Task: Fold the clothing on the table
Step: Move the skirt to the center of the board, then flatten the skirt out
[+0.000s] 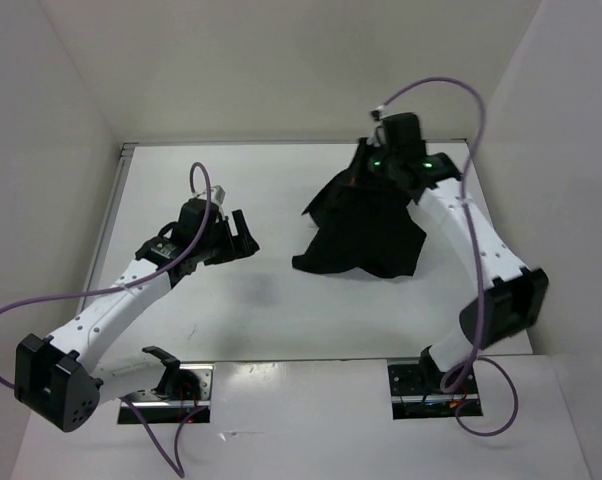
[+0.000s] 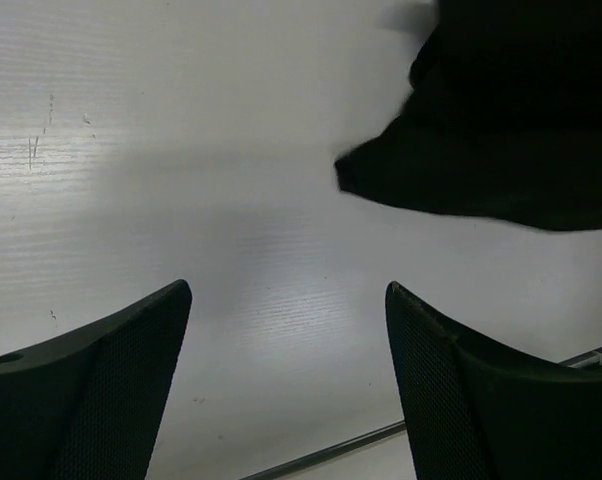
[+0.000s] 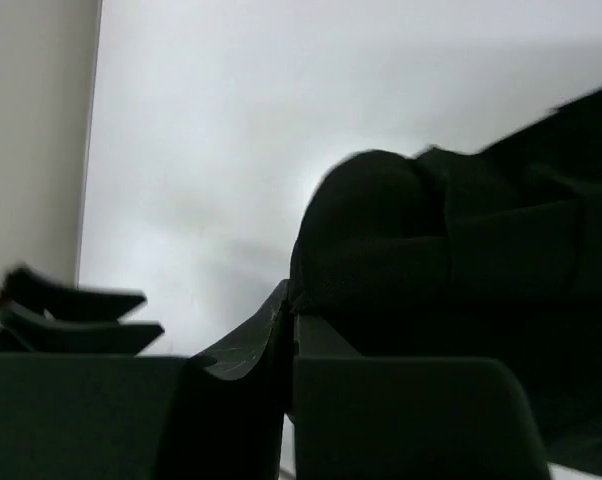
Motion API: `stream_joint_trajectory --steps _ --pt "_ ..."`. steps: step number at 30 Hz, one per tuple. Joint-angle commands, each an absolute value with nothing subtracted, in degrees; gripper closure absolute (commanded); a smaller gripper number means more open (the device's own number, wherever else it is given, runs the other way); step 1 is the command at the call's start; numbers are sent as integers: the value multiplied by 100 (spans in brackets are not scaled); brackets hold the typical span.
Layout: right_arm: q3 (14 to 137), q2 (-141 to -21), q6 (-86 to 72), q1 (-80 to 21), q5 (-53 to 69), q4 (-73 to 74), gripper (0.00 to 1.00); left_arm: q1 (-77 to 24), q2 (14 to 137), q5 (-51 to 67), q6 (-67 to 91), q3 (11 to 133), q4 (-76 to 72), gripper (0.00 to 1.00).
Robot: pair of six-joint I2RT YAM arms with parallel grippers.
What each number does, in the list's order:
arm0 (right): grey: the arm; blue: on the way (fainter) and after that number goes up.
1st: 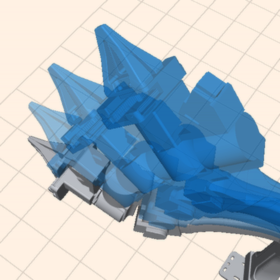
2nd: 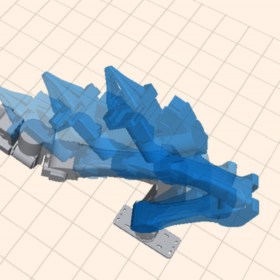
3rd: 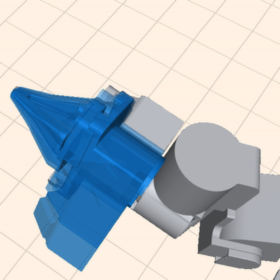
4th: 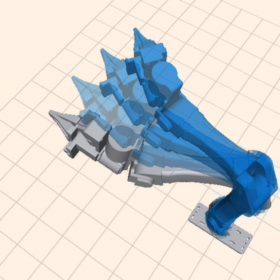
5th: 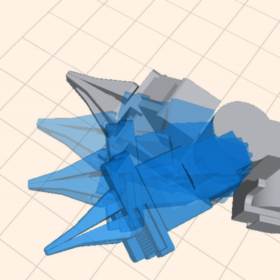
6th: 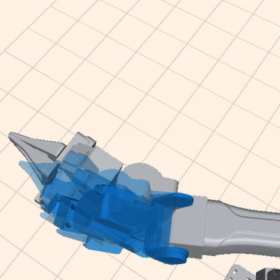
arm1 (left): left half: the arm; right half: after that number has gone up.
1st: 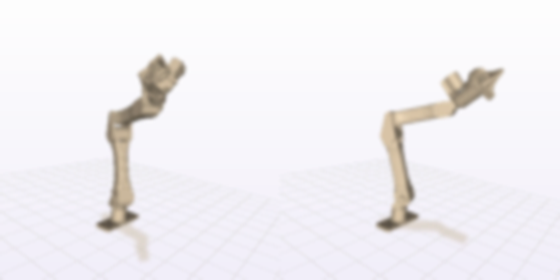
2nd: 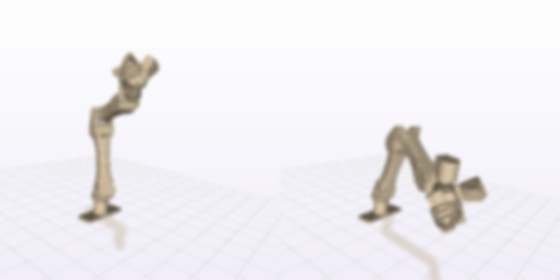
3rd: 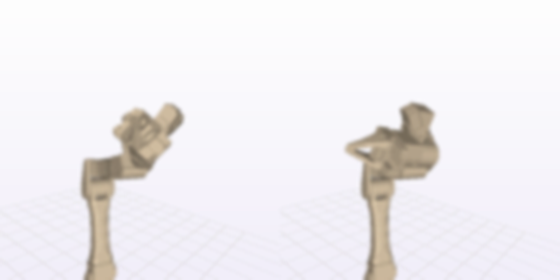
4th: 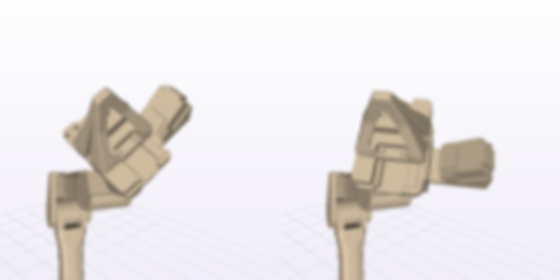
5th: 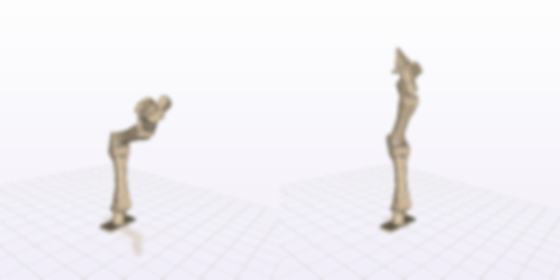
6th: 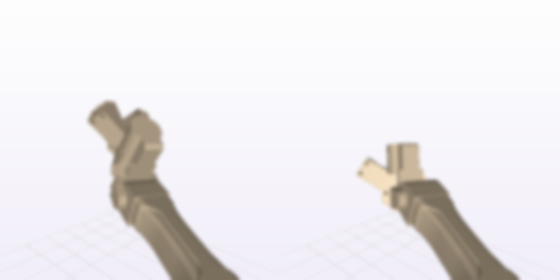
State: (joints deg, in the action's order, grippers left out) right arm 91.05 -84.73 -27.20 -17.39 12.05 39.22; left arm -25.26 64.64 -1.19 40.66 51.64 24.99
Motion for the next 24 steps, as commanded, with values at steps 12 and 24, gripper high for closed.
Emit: stream_joint_trajectory --steps 12,24 --pt "8632 -8544 -2285 -2611 847 3850 23 -2496 6986 192 3912 5616 2409 12" --pt "7832 -8499 -2548 -1828 -896 4035 21 -3831 9622 -315 4218 7715 2205 18"
